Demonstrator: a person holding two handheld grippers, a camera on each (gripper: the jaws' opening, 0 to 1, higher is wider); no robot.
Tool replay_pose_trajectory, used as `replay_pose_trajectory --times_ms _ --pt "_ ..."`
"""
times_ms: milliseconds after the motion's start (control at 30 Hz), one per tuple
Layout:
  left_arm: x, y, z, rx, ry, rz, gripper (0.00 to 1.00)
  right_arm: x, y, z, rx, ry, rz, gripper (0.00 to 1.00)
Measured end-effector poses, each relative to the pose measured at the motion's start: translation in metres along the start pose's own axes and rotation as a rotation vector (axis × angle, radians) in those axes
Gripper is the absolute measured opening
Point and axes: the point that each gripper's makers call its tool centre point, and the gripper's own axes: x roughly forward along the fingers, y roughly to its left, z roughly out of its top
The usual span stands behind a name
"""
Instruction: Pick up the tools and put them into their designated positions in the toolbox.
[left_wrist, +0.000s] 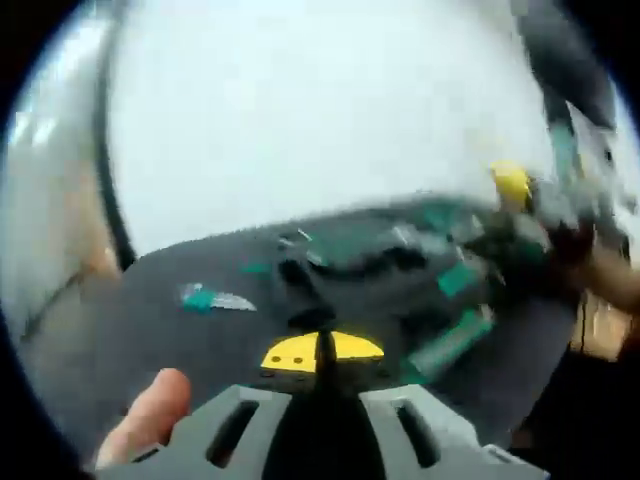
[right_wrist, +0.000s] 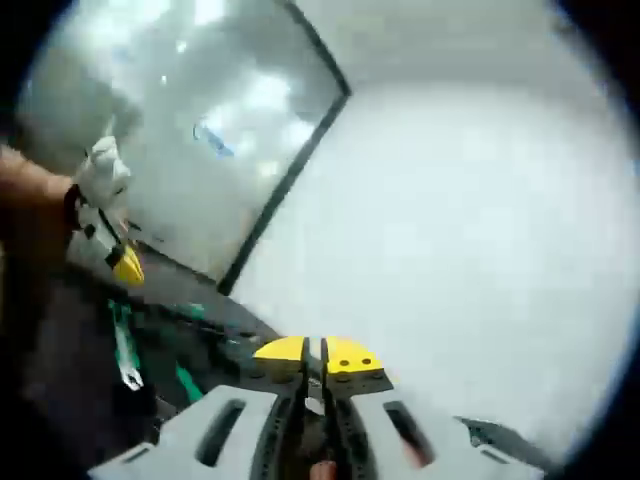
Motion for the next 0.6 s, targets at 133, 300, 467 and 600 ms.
replay_pose_trajectory --times_ms 133,300,467,600 --pt "-0.001 0.027 -0.012 -0.09 -0.044 0.115 0.13 -0.008 -0.009 0.02 -0.061 -0.113 -0.078 0.05" --pt "0.019 0.044 -0.023 -0.107 -0.04 0.226 0.25 -0.005 0.002 0.003 -0.126 -0.009 -0.041 0.06" --pt "0.04 0.06 -0.013 -0.184 -0.06 0.319 0.33 -0.011 0.0 0.006 -0.1 -0.026 -0.036 0.06" --pt "0.071 0.076 -0.011 -0.205 -0.036 0.329 0.34 -0.012 -0.003 0.008 -0.082 -0.036 -0.045 0.06"
